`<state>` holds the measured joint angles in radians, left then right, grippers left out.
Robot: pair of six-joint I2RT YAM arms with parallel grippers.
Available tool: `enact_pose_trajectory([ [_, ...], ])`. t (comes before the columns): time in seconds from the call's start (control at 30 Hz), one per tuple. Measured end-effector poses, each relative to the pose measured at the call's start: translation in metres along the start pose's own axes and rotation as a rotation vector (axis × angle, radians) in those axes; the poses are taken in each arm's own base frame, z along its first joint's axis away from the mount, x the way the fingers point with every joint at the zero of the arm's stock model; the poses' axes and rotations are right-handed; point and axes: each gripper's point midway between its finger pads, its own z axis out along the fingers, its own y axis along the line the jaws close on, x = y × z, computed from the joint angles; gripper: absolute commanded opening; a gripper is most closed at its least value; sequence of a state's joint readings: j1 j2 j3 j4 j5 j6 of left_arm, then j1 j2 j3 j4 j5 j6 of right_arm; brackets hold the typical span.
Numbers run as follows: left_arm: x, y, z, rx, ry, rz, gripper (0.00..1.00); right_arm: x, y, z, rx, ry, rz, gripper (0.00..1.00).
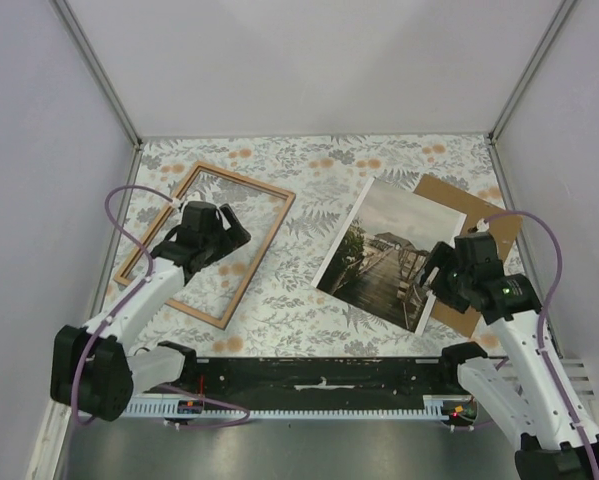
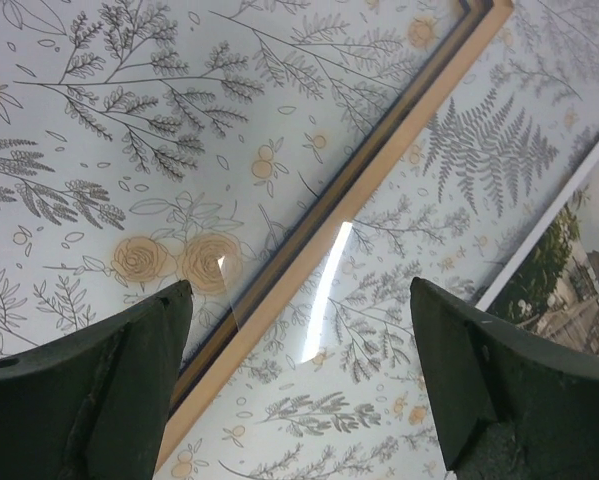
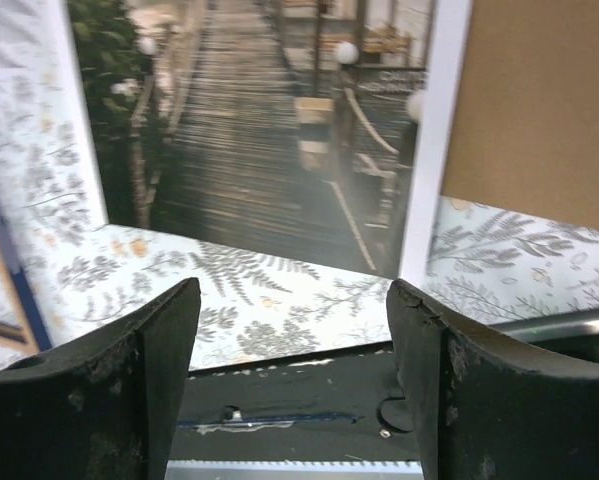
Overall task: Put the photo into the frame
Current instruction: Pick up the glass panel from the frame body.
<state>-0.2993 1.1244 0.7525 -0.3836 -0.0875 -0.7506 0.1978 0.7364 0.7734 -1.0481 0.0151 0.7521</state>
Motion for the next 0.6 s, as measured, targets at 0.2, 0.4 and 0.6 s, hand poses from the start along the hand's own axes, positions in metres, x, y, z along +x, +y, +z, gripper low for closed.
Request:
enact_pose_trajectory([
  [0.2,-0.011,0.018,0.024,-0.061,-0.015,-0.039,0.94,-0.013,0.037,0.001,-0.128,0.010,-0.035,0.85],
  [0.4,-0.026,0.027,0.032,-0.028,-0.065,-0.098,0.93,-0.012,0.069,0.025,-0.203,0.071,-0.108,0.87],
  [0.6,-0.004,0.039,0.045,0.016,-0.031,-0.165,0.93,-0.019,0.089,0.034,-0.268,0.067,-0.158,0.89],
])
